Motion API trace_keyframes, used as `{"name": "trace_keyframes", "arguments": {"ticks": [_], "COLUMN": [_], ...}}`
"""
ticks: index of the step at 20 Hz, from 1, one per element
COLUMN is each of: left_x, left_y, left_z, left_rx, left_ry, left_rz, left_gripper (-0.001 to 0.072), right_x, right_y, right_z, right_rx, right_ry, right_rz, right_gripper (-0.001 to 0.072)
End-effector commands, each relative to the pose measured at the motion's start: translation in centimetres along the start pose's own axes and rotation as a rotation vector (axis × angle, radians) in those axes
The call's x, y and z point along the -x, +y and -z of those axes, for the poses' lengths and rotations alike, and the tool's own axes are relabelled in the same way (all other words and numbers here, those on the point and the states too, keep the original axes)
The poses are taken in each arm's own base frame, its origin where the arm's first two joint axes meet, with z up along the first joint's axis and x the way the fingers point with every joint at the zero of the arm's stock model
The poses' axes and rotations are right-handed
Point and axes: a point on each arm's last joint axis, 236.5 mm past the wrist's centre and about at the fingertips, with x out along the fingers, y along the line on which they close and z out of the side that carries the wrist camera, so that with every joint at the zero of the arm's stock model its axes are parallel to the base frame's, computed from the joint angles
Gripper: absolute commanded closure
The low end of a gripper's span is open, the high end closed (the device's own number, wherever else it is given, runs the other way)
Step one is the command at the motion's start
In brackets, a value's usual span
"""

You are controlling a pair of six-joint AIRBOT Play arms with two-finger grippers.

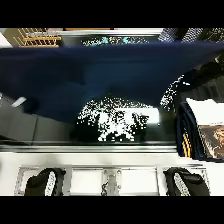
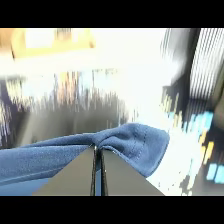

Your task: Fold the clothes and pants, and hang the long-sleeved shirts on hangers.

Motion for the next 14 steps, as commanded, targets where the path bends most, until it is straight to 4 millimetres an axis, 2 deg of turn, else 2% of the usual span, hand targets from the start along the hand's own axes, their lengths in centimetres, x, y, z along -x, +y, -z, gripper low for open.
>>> {"name": "trace_keyframes", "arguments": {"ticks": [1, 3, 4, 5, 7, 9, 11, 12, 14], "left_x": [7.6, 8.8, 8.7, 8.3, 6.0, 1.9, -3.1, -5.5, -10.5], "left_y": [-3.1, -3.8, -3.9, -3.9, -3.3, -1.9, 0.2, 1.2, 2.9], "left_z": [-6.7, -7.5, -7.6, -7.5, -6.3, -2.7, 2.9, 6.0, 13.3], "left_rx": [-0.029, -0.035, -0.025, -0.016, 0.025, 0.076, 0.155, 0.191, 0.284], "left_ry": [-0.240, -0.249, -0.232, -0.208, -0.108, 0.070, 0.276, 0.370, 0.567], "left_rz": [0.013, 0.022, 0.028, 0.031, 0.039, 0.038, 0.029, 0.023, 0.029], "left_gripper": [0.0700, 0.0700, 0.0700, 0.0700, 0.0700, 0.0700, 0.0700, 0.0700, 0.0700], "right_x": [6.3, 8.3, 8.9, 9.3, 9.2, 7.4, 4.2, 2.0, -3.0], "right_y": [2.0, 2.4, 2.5, 2.6, 2.6, 2.1, 1.3, 0.6, -0.8], "right_z": [-5.6, -6.2, -6.4, -6.5, -6.0, -4.5, -1.8, 0.4, 5.7], "right_rx": [0.063, 0.075, 0.078, 0.080, 0.079, 0.076, 0.063, 0.054, 0.037], "right_ry": [-0.178, -0.216, -0.228, -0.235, -0.212, -0.137, -0.007, 0.089, 0.311], "right_rz": [-0.017, -0.015, -0.015, -0.016, -0.017, -0.011, -0.006, -0.003, 0.000], "right_gripper": [0.0702, 0.0702, 0.0702, 0.0702, 0.0702, 0.0702, 0.0702, 0.0702, 0.0702]}}
